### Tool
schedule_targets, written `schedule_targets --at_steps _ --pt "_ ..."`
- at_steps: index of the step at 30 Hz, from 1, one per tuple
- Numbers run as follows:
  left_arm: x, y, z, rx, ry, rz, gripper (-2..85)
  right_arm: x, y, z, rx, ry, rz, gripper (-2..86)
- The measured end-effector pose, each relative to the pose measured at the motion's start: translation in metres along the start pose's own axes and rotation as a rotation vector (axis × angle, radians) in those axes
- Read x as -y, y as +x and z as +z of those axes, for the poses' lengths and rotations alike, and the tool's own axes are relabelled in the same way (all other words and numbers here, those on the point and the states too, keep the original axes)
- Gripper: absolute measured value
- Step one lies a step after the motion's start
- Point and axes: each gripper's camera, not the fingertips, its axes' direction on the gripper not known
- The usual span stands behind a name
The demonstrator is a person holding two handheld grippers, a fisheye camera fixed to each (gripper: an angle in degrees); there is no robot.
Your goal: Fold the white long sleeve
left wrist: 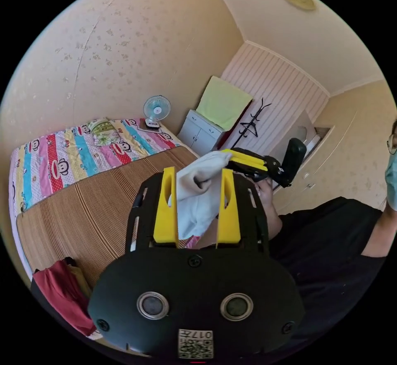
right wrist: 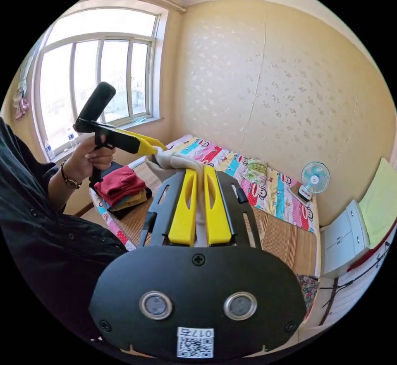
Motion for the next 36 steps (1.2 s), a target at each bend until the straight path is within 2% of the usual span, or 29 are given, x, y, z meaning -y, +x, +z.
schedule_targets --at_steps 3,6,9,12,14,17,21,23,25,28,34,36 --pt "0.003 0.015 0.011 0.037 -0.095 0.066 8.9 -0.006 0.017 -0.007 0.128 0.018 0.087 3.8" --pt "-0.002 0.017 0.005 -0.007 -0.069 0.05 3.9 -0.021 0.042 -0.02 0.246 0.042 0.188 3.5" --pt "-0.009 0.012 -0.023 -0.106 0.067 0.015 1.1 -0.033 0.057 -0.035 0.336 0.073 0.223 3.2" --pt "-0.012 -0.003 -0.051 -0.299 0.193 -0.029 -0.3 -0.048 0.077 -0.067 0.601 0.184 0.179 2.8" --pt "-0.015 -0.011 -0.065 -0.414 0.266 -0.055 -0.6 -0.06 0.09 -0.083 0.69 0.261 0.211 2.6" --pt "-0.016 -0.008 -0.092 -0.554 0.365 -0.025 -0.8 -0.084 0.107 -0.111 0.732 0.336 0.215 2.8" --pt "-0.008 0.014 -0.135 -0.623 0.451 0.063 -0.9 -0.111 0.115 -0.132 0.581 0.238 0.26 8.1" --pt "-0.002 0.027 -0.151 -0.613 0.466 0.101 -0.9 -0.13 0.112 -0.14 0.575 0.234 0.267 15.1" --pt "0.006 0.045 -0.169 -0.561 0.479 0.12 -1.0 -0.143 0.106 -0.144 0.646 0.255 0.228 16.9" --pt "0.015 0.064 -0.189 -0.498 0.528 0.124 -1.0 -0.154 0.093 -0.149 0.793 0.245 0.17 17.8" --pt "0.032 0.097 -0.226 -0.488 0.62 0.191 -1.0 -0.147 0.058 -0.144 0.827 0.14 0.096 19.1" --pt "0.032 0.103 -0.235 -0.505 0.643 0.184 -1.0 -0.134 0.046 -0.132 0.837 0.083 0.074 16.9"
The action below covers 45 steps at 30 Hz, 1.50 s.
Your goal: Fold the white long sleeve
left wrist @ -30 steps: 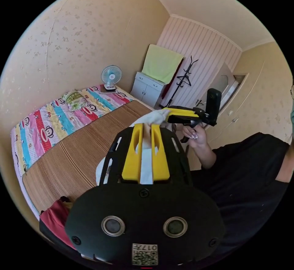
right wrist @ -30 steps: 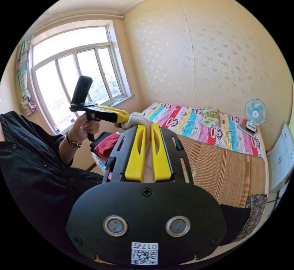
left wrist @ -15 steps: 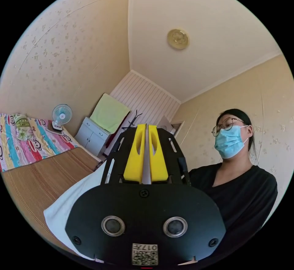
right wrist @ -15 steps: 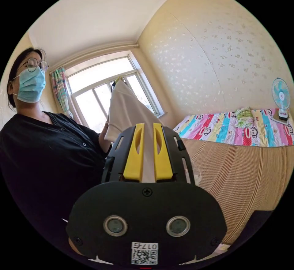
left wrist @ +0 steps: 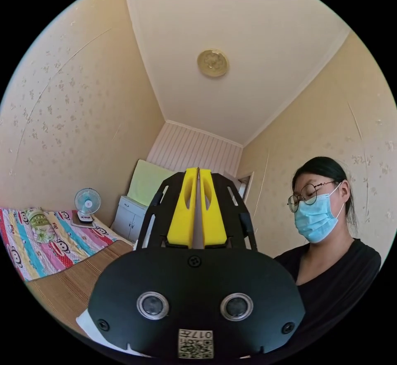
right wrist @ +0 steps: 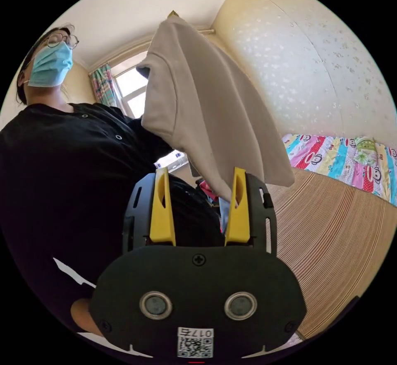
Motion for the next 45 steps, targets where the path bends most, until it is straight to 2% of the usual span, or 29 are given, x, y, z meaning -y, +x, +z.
schedule_targets --at_steps 4,7,9,11,14,15,17,23,27,29,33,36,37,38,40,42,45 --pt "0.013 0.021 -0.016 0.02 0.005 0.04 -1.0 0.032 0.002 0.009 -0.058 -0.136 -0.006 5.5" --pt "0.022 0.029 -0.051 0.08 0.028 0.063 -1.0 0.062 0.01 -0.034 -0.313 -0.111 0.021 4.8" --pt "0.026 0.028 -0.079 0.119 0.043 0.05 -1.0 0.081 0.011 -0.076 -0.468 -0.04 0.031 4.7" --pt "0.024 0.023 -0.108 0.16 0.044 0.025 -1.0 0.099 0.007 -0.144 -0.594 0.149 0.055 4.4" --pt "0.005 0.012 -0.149 0.261 0.031 -0.039 -1.0 0.104 -0.003 -0.226 -0.604 0.456 0.103 4.2" --pt "-0.007 0.008 -0.16 0.28 0.018 -0.054 -1.0 0.104 -0.005 -0.238 -0.6 0.501 0.114 4.2" --pt "-0.024 0.001 -0.169 0.249 -0.015 -0.068 -1.0 0.119 -0.014 -0.264 -0.63 0.52 0.143 4.1" --pt "-0.066 -0.003 -0.196 0.117 0.052 -0.044 -1.0 0.151 -0.064 -0.278 -0.843 0.521 -0.071 4.0" --pt "-0.05 -0.018 -0.206 0.12 0.083 -0.029 -1.0 0.174 -0.058 -0.31 -0.823 0.58 -0.109 4.0" --pt "-0.034 -0.041 -0.203 0.192 0.064 -0.061 -1.0 0.208 -0.023 -0.329 -0.831 0.499 -0.093 4.0" --pt "0.012 -0.165 -0.182 0.506 -0.068 -0.23 -0.9 0.289 0.113 -0.332 -0.908 0.145 0.043 4.0" --pt "0.016 -0.31 -0.176 0.83 -0.14 -0.406 -0.7 0.328 0.328 -0.295 -0.885 -0.175 0.163 4.4" --pt "0.006 -0.369 -0.181 0.949 -0.182 -0.464 -0.4 0.325 0.364 -0.286 -0.887 -0.223 0.195 4.5" --pt "-0.002 -0.395 -0.184 1.001 -0.207 -0.507 -0.1 0.313 0.429 -0.27 -0.869 -0.333 0.297 4.9" --pt "-0.05 -0.473 -0.204 1.148 -0.282 -0.67 1.5 0.279 0.495 -0.254 -0.794 -0.422 0.423 5.3" --pt "-0.1 -0.502 -0.212 1.16 -0.305 -0.718 2.7 0.212 0.536 -0.238 -0.642 -0.432 0.452 4.5" --pt "-0.219 -0.541 -0.212 1.116 -0.477 -0.863 4.2 0.121 0.573 -0.219 -0.531 -0.515 0.528 3.3"
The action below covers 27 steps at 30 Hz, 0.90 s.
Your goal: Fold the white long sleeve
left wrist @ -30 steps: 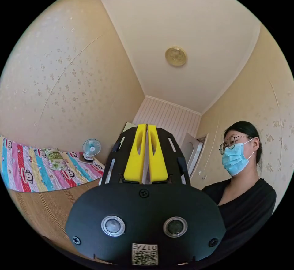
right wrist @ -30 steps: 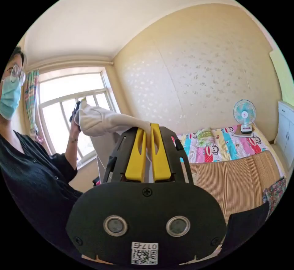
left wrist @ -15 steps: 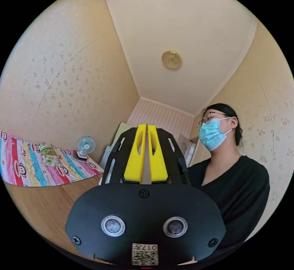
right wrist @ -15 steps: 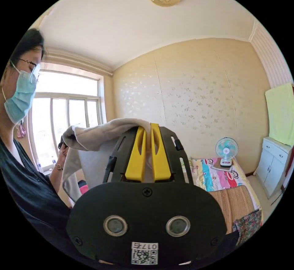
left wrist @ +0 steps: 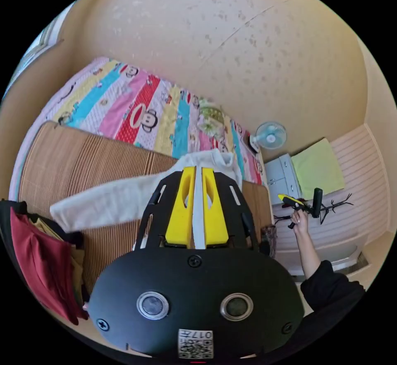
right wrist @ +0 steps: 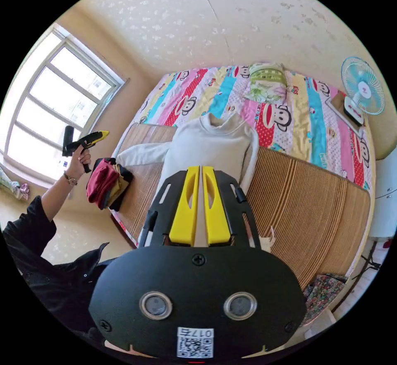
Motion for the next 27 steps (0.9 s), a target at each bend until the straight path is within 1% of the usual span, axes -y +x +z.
schedule_targets --at_steps 3,4,5,7,9,10,12,13,15,16,17,18,19,21,24,26,27 --pt "-0.064 -0.051 0.109 0.032 -0.243 -0.098 5.4 -0.074 0.069 0.115 0.073 -0.251 0.113 2.9" --pt "-0.088 -0.067 0.146 0.022 -0.318 -0.146 6.6 -0.086 0.079 0.129 0.076 -0.282 0.132 2.9" --pt "-0.099 -0.074 0.163 0.016 -0.351 -0.165 7.2 -0.11 0.095 0.149 0.074 -0.325 0.166 2.8" --pt "-0.129 -0.089 0.219 0.049 -0.459 -0.209 9.6 -0.14 0.117 0.16 0.032 -0.327 0.222 2.9" --pt "-0.142 -0.093 0.251 0.046 -0.505 -0.22 11.0 -0.176 0.146 0.151 -0.056 -0.258 0.317 2.8" --pt "-0.147 -0.092 0.269 0.018 -0.52 -0.22 11.2 -0.184 0.153 0.146 -0.067 -0.231 0.345 2.8" --pt "-0.153 -0.088 0.291 -0.001 -0.549 -0.195 9.3 -0.209 0.175 0.131 -0.056 -0.163 0.436 2.8" --pt "-0.155 -0.086 0.3 0.028 -0.571 -0.181 5.7 -0.225 0.188 0.123 -0.027 -0.14 0.49 2.7" --pt "-0.157 -0.087 0.303 0.024 -0.621 -0.152 3.0 -0.254 0.207 0.11 0.025 -0.118 0.539 2.7" --pt "-0.157 -0.093 0.291 0.036 -0.607 -0.137 2.4 -0.26 0.209 0.107 0.033 -0.117 0.535 2.6" --pt "-0.158 -0.098 0.28 0.053 -0.574 -0.142 2.1 -0.27 0.211 0.103 0.039 -0.13 0.527 2.6" --pt "-0.161 -0.114 0.256 0.056 -0.496 -0.183 1.7 -0.276 0.212 0.102 0.039 -0.145 0.528 2.6" --pt "-0.164 -0.132 0.236 0.017 -0.445 -0.239 1.4 -0.285 0.208 0.099 0.043 -0.174 0.512 2.5" --pt "-0.164 -0.153 0.21 -0.014 -0.395 -0.299 1.2 -0.303 0.193 0.097 0.004 -0.233 0.442 2.6" --pt "-0.159 -0.171 0.184 0.067 -0.369 -0.289 1.4 -0.319 0.187 0.112 0.0 -0.317 0.417 3.5" --pt "-0.156 -0.186 0.181 0.065 -0.39 -0.312 1.6 -0.332 0.185 0.131 0.086 -0.417 0.411 3.5" --pt "-0.155 -0.194 0.18 0.046 -0.4 -0.307 1.7 -0.336 0.181 0.129 0.149 -0.406 0.395 2.9"
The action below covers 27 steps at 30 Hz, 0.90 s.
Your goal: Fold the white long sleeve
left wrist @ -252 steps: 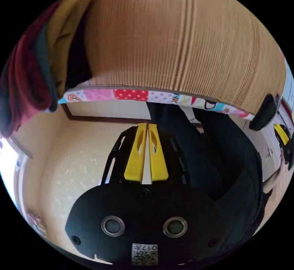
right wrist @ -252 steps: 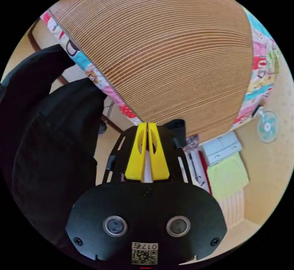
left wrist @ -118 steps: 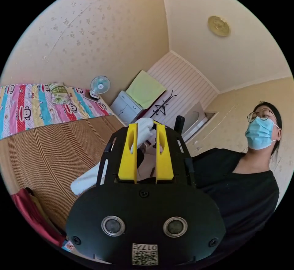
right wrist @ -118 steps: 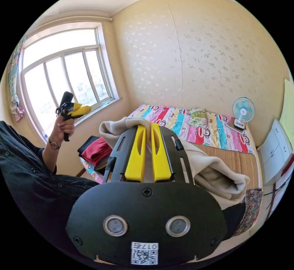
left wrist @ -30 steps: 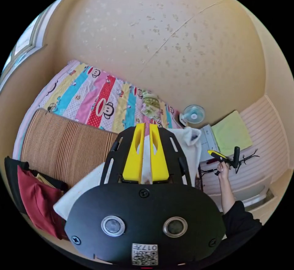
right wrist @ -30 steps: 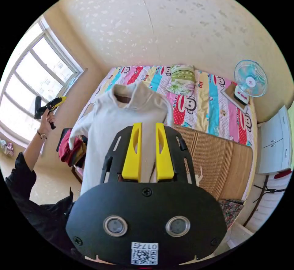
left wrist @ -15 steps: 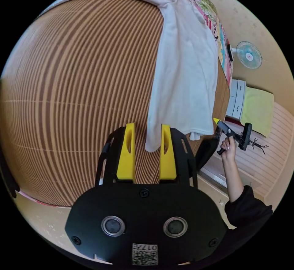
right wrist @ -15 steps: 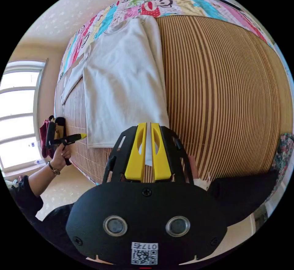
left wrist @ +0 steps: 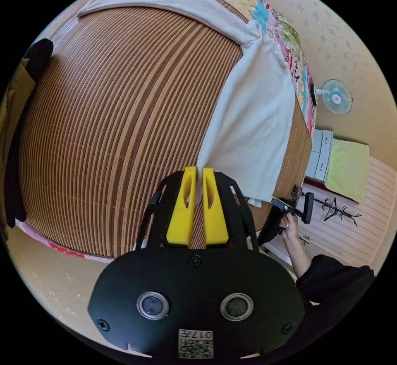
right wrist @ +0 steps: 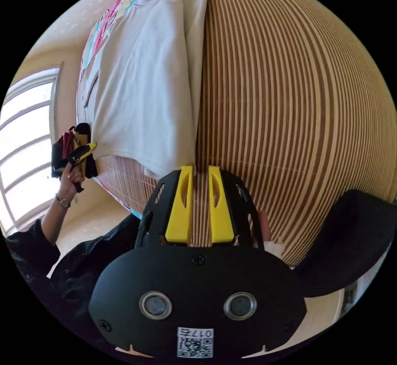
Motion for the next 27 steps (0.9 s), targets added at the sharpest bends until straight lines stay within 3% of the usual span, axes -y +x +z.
schedule_targets --at_steps 5,8,15,17,21,23,24,26,27 --pt "0.01 -0.024 -0.002 0.008 -0.032 0.026 2.1 -0.041 -0.004 -0.008 0.159 0.089 -0.014 1.4" --pt "0.013 -0.045 -0.003 -0.028 -0.034 -0.013 2.1 -0.048 -0.006 0.016 0.083 -0.013 0.045 1.3" --pt "0.013 -0.087 -0.017 -0.135 -0.053 -0.053 2.0 -0.069 0.004 0.009 0.071 -0.015 0.095 0.7" --pt "0.01 -0.094 -0.025 -0.182 -0.067 -0.024 1.6 -0.079 0.017 -0.023 -0.034 -0.054 0.081 0.6" --pt "0.002 -0.102 -0.051 -0.222 -0.089 0.101 1.0 -0.104 0.048 -0.137 -0.424 0.081 0.087 0.6" --pt "-0.003 -0.1 -0.058 -0.185 -0.106 0.154 0.9 -0.131 0.092 -0.23 -0.619 0.274 0.315 0.7" --pt "-0.006 -0.101 -0.061 -0.193 -0.108 0.166 0.9 -0.15 0.11 -0.265 -0.482 0.389 0.41 0.9" --pt "-0.009 -0.108 -0.063 -0.245 -0.097 0.148 0.9 -0.167 0.117 -0.277 -0.202 0.507 0.365 1.2" --pt "-0.012 -0.117 -0.063 -0.291 -0.088 0.113 1.0 -0.168 0.114 -0.271 -0.164 0.502 0.343 1.4"
